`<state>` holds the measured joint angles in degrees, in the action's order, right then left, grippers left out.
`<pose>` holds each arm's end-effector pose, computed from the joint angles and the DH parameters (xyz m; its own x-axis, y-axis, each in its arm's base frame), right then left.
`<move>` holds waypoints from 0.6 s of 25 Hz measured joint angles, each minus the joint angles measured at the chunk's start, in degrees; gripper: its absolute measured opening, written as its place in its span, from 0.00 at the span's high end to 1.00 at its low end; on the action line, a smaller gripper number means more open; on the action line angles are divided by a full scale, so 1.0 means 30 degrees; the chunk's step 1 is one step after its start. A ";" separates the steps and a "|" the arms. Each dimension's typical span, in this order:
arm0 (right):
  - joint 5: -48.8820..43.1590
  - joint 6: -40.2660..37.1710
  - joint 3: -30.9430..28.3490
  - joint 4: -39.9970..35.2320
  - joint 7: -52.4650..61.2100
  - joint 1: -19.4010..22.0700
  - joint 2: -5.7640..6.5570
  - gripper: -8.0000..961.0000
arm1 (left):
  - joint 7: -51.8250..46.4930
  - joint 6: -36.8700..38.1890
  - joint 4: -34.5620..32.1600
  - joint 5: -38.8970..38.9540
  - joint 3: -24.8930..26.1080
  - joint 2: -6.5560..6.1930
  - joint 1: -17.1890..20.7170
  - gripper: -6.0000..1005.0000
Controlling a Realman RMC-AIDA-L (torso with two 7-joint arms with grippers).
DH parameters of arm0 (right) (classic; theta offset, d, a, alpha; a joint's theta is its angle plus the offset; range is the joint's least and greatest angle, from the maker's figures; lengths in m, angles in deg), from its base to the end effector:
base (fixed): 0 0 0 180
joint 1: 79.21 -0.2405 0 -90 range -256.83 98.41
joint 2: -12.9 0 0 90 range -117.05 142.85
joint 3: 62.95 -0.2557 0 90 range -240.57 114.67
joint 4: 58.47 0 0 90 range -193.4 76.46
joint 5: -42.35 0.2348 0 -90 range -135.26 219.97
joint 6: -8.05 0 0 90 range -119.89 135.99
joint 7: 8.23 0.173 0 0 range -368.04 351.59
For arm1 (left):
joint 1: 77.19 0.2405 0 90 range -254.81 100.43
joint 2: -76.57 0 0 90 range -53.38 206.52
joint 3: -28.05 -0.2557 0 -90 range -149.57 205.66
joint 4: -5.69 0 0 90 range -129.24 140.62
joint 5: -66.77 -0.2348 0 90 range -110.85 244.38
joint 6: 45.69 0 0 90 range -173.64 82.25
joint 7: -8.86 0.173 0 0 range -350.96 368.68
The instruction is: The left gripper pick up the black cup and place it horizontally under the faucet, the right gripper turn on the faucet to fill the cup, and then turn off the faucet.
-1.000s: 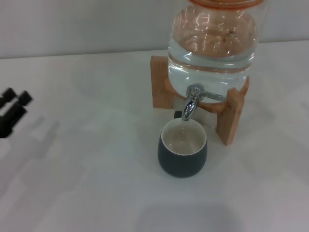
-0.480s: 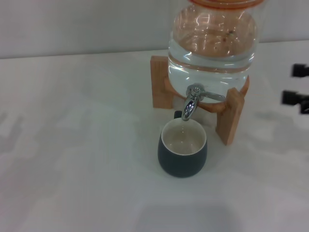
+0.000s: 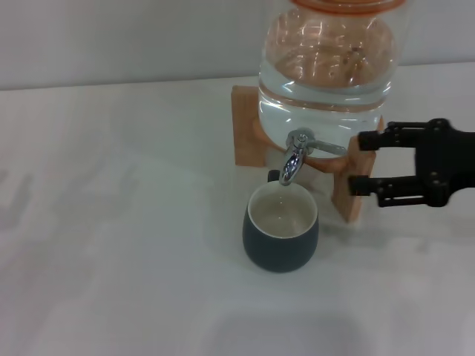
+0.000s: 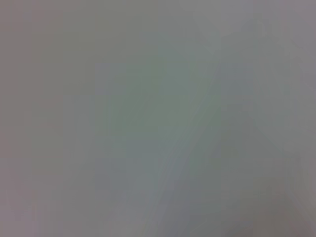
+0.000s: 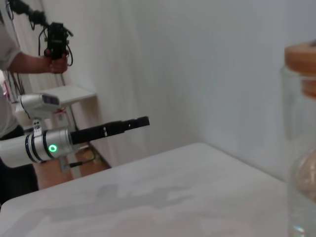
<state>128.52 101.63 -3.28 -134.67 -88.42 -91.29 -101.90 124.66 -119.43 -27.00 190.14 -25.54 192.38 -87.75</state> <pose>0.2108 0.3237 0.0696 0.8355 -0.2133 -0.5064 -0.3595 -0.9091 -0.2103 -0.3552 0.3381 0.0692 0.4749 0.0534 0.8784 0.8101 -0.4164 -0.4127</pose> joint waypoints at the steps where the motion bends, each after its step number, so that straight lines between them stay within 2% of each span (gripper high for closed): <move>1: -0.0123 -0.0274 0.0258 0.0161 0.0033 -0.0152 0.0003 0.18 | 0.0008 0.0015 -0.0001 -0.0037 0.0002 0.0008 -0.0014 0.51; 7: -0.1065 -0.1509 0.1105 0.1062 0.0314 -0.1150 -0.0024 0.18 | 0.0038 0.0066 0.0034 -0.0152 0.0016 0.0064 -0.0084 0.51; 15: -0.1344 -0.1931 0.1000 0.1278 0.0358 -0.1474 -0.0055 0.18 | 0.0065 0.0278 0.0072 -0.0267 0.0020 0.0124 -0.0113 0.51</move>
<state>124.49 95.84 -0.28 -130.84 -87.35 -95.71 -102.06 124.85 -118.60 -26.79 189.34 -25.48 192.75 -88.09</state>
